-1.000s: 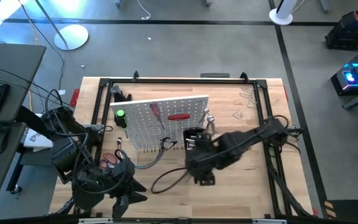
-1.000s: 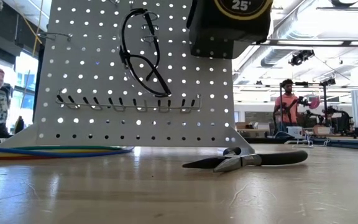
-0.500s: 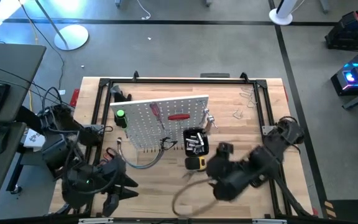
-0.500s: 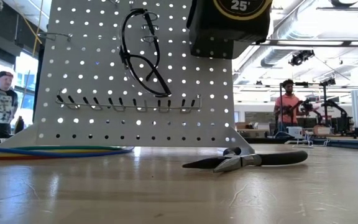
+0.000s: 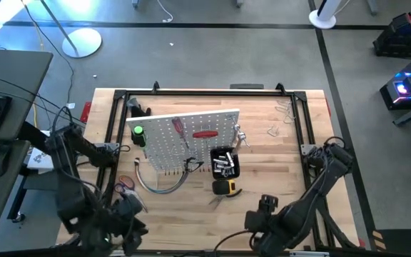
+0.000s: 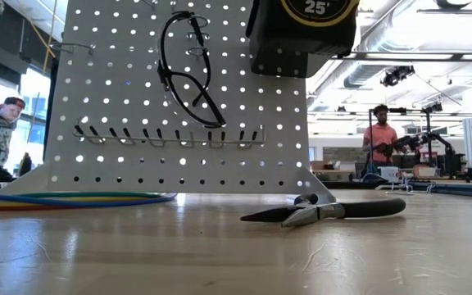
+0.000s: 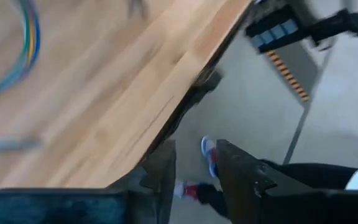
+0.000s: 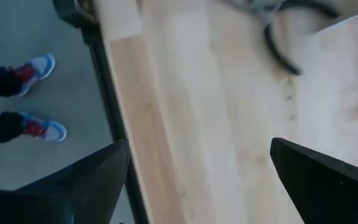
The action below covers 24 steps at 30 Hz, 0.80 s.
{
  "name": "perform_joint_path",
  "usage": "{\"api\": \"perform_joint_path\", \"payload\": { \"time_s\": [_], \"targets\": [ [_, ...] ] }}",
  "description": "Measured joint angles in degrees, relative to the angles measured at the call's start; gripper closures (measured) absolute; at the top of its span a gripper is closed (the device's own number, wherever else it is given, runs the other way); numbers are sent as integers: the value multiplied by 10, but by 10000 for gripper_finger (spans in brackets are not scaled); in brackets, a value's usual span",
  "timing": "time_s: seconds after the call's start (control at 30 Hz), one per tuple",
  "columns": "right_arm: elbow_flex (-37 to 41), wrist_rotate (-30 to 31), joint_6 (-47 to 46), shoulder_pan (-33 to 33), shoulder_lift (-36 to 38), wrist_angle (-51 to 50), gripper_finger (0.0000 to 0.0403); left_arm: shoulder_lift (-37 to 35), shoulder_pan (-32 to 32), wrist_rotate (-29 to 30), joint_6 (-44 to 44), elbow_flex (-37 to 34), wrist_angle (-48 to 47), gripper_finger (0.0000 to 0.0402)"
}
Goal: Hang tools onto peg board
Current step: Hang the plier on the peg board
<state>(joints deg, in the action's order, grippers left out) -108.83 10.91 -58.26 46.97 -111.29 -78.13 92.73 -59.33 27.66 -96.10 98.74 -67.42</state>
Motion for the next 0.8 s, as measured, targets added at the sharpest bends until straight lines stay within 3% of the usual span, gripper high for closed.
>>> {"api": "perform_joint_path", "payload": {
  "time_s": [0.3, 0.43, 0.57, 0.8],
  "targets": [
    [136, -73, -53, 27, 9, 136, 18, 1, -2, -112, -105, -151, 133, 349],
    [194, -100, -142, 54, 10, 229, 18, 0, -2, -120, -113, -166, 143, 359],
    [237, -76, -247, 78, 39, 279, 18, -11, 6, -117, -78, -167, 131, 369],
    [247, -48, -323, 96, 45, 281, 18, -48, 48, -114, -17, -167, 63, 391]
  ]
}}
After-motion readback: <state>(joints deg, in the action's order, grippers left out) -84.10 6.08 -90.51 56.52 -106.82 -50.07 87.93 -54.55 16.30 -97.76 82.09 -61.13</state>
